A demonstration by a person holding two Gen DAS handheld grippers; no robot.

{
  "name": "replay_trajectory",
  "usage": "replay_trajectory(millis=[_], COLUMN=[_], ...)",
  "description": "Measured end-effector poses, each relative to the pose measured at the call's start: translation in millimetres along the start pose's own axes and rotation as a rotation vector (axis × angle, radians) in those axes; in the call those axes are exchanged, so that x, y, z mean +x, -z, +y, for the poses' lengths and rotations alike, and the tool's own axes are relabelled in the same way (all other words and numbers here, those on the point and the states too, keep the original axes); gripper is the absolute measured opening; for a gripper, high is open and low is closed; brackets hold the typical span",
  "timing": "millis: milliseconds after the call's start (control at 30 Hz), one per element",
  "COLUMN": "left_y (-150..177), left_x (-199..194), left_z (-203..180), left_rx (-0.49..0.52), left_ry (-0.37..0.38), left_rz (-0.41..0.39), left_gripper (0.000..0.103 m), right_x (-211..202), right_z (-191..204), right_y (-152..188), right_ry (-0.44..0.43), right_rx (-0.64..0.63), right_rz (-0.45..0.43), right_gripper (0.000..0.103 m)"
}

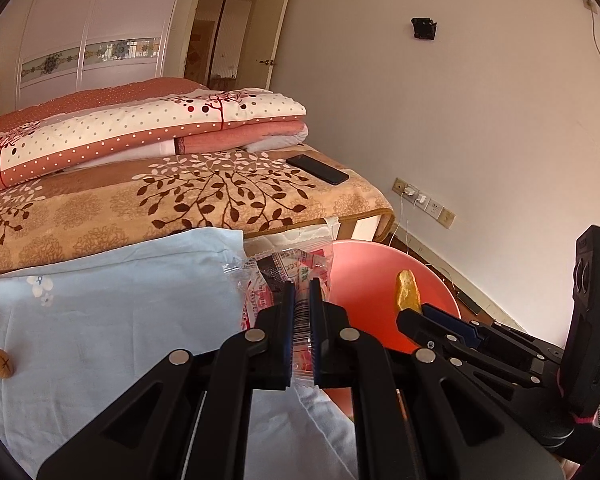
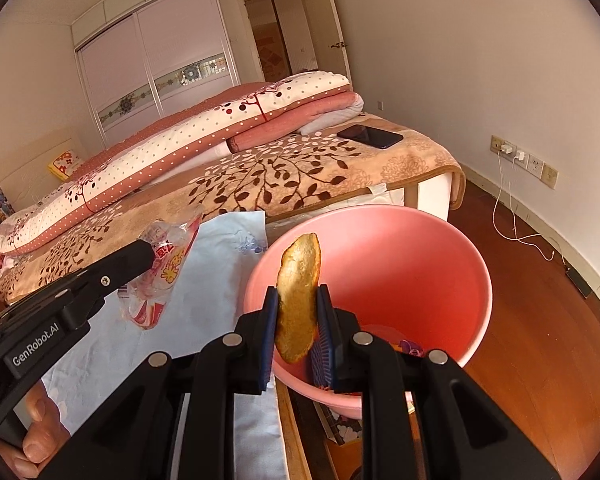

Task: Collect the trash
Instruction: 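Carry the candy wrapper and yellow peel in both tools over the pink bucket, then open the left tool to drop the wrapper while the right tool drops the peel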

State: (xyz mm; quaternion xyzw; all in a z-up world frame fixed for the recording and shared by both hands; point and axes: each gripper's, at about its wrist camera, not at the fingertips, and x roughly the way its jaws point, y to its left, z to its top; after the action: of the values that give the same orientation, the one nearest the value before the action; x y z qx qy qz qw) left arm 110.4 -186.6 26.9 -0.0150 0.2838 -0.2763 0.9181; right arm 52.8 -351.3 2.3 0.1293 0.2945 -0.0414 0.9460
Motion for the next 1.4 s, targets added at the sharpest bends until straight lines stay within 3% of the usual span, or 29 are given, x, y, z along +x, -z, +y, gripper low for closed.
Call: replay_trajectory(millis=[700,1400], left_y=[-1.0,5.9], left_x=[42.8,76.9], left_z=[-40.2,-50.1], left_rx=[0.059,0.059], left_ry=[0.043,0.066], left_rz=[0.040,0.083], left_gripper=[0.007,0.007], right_x=[7.9,24.5], right_z=[-41.8,-59.1], right_y=[-1.3,3.5], right_ry=[0.052,0.078], right_rx=[0.059,0.081], right_rz=[0.005,0.046], right_gripper=[0.019,0.019])
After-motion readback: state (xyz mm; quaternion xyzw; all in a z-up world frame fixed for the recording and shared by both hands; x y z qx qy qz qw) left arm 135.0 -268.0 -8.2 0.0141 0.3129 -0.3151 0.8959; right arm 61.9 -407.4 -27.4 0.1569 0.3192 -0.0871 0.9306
